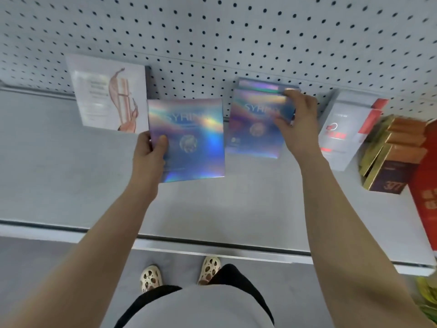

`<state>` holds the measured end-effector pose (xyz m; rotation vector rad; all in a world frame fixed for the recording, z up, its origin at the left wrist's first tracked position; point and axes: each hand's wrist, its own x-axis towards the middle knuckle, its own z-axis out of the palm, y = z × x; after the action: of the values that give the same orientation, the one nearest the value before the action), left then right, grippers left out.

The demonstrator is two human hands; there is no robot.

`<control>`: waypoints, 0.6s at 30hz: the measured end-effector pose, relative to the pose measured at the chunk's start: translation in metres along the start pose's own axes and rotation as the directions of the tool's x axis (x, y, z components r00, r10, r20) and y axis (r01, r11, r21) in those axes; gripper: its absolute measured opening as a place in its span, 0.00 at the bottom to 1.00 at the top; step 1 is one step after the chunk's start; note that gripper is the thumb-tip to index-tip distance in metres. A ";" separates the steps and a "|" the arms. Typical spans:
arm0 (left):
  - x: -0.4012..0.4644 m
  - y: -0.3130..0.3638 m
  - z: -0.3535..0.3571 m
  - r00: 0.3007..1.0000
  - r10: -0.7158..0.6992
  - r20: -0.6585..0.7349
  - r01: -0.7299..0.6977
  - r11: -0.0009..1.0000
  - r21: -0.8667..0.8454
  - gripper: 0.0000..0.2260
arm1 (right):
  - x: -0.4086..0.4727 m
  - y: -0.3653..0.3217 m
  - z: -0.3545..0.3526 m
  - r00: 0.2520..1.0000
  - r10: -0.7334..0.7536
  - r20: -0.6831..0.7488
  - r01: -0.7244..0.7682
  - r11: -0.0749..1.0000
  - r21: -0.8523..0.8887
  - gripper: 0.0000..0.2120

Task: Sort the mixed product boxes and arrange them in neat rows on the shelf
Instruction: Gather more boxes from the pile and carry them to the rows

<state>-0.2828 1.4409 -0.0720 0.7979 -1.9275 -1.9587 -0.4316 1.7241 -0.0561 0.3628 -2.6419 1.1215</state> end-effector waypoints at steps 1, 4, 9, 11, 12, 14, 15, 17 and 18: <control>-0.001 0.000 0.001 1.000 -0.005 0.001 0.005 1.000 -0.009 0.04 | 0.000 0.000 0.001 1.000 -0.014 -0.012 0.013 1.000 -0.026 0.25; -0.003 -0.002 0.000 1.000 -0.010 0.011 0.010 1.000 -0.025 0.09 | 0.002 0.000 0.002 0.997 -0.064 -0.048 0.058 0.992 -0.114 0.23; -0.008 -0.005 0.004 1.000 0.003 0.005 -0.003 1.000 -0.027 0.06 | 0.006 -0.003 0.000 0.996 -0.088 -0.009 0.084 0.973 -0.217 0.23; -0.011 -0.004 0.007 1.000 0.014 0.011 -0.014 1.000 -0.020 0.08 | 0.005 -0.005 -0.002 0.996 -0.089 -0.002 0.083 0.939 -0.333 0.24; -0.013 -0.004 0.009 1.000 0.017 0.020 -0.016 1.000 -0.022 0.08 | 0.005 -0.009 -0.003 0.994 -0.107 -0.030 0.087 0.919 -0.384 0.23; -0.016 -0.005 0.013 0.999 0.006 0.050 -0.004 0.999 -0.037 0.07 | 0.001 -0.022 -0.004 0.983 -0.155 -0.103 0.112 0.934 -0.341 0.20; -0.018 -0.006 0.015 0.998 0.000 0.068 0.002 0.999 -0.042 0.07 | -0.001 -0.033 -0.005 0.983 -0.159 -0.091 0.133 0.961 -0.244 0.17; -0.022 -0.007 0.022 0.994 0.007 0.109 -0.002 0.999 -0.042 0.06 | -0.007 -0.057 -0.004 0.992 -0.084 0.093 0.087 0.996 -0.023 0.16; -0.024 -0.008 0.025 0.992 0.012 0.129 -0.007 0.999 -0.038 0.06 | -0.012 -0.067 -0.003 0.972 -0.033 0.235 0.023 0.999 0.045 0.16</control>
<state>-0.2760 1.4757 -0.0760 0.6659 -1.9555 -2.0815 -0.3984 1.6833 -0.0133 0.5729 -2.8081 1.1937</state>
